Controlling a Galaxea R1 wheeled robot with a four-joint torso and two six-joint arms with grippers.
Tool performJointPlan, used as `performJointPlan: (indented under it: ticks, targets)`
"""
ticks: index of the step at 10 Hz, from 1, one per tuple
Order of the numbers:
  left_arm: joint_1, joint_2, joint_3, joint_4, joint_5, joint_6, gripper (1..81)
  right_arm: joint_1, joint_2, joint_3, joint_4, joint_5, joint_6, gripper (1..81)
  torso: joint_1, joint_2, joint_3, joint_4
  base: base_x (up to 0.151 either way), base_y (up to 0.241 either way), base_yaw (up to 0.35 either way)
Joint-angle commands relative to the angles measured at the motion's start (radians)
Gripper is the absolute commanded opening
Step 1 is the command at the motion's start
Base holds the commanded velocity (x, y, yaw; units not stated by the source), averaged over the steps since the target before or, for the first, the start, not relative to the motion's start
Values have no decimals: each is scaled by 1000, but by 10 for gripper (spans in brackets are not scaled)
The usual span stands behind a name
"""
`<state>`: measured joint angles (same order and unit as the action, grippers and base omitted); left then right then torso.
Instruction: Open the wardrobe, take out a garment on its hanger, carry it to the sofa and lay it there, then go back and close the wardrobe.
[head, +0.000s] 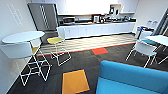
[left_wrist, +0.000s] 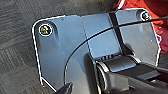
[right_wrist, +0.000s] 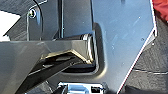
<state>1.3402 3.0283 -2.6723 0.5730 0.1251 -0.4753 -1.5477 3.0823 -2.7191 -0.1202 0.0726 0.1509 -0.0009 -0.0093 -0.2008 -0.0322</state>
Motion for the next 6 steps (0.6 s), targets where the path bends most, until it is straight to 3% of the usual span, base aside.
performJointPlan:
  ticks: [1,6]
  targets:
    - [-37,6,3,10,56,1,811,16,6,-5,2,-60,-2,811,1,0,0,0,0,0,306]
    - [-37,8,-4,25,56,0,811,19,6,-13,4,-62,-2,811,1,0,0,0,0,0,306]
